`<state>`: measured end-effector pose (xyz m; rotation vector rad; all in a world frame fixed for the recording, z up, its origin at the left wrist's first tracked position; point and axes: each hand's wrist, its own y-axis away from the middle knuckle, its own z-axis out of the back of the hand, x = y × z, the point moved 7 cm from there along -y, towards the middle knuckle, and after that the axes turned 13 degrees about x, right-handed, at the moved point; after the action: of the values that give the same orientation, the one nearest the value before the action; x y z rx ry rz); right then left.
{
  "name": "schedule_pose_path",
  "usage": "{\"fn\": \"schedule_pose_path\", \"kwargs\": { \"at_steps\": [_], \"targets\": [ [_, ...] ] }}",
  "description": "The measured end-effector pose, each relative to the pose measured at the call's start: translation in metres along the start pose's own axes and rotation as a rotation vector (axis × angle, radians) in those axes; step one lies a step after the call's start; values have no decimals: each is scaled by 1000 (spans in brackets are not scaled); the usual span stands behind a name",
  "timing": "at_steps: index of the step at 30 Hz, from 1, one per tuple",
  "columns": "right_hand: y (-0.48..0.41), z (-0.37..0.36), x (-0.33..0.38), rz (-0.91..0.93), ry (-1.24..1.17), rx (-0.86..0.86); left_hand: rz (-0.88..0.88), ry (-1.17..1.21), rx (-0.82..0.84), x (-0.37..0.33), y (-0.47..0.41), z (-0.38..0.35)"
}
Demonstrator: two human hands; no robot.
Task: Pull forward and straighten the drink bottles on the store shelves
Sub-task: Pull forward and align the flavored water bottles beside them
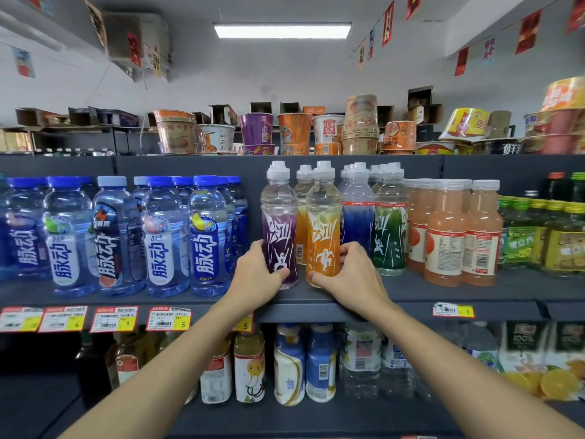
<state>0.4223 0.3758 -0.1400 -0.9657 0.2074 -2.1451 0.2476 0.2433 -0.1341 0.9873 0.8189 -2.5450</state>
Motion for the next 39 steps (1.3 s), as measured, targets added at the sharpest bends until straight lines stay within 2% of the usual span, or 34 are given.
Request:
{"fn": "schedule_pose_path", "kwargs": {
  "at_steps": [4,9,21,26,32,35,39],
  "targets": [
    [5,5,1,15,19,-76,-89,-101,-100,-7,7,0],
    [7,5,5,59,11,-83,-127,-224,-240,-15,16,1],
    [26,43,-18,-50,156,-209,-73,-217,-147,-18,14,5],
    [37,62,-36,-118,155,-272,-98,-198,-123,-40,14,-21],
    [38,68,-53,-114,124,-286,-172,-163,-118,-75,9,-64],
    [42,73,-47,-62,114,-364,-183,-168,-119,-83,7,-76],
    [54,85,-13,193,186,-588,-190,-152,-70,-82,5,-79]
  ]
}}
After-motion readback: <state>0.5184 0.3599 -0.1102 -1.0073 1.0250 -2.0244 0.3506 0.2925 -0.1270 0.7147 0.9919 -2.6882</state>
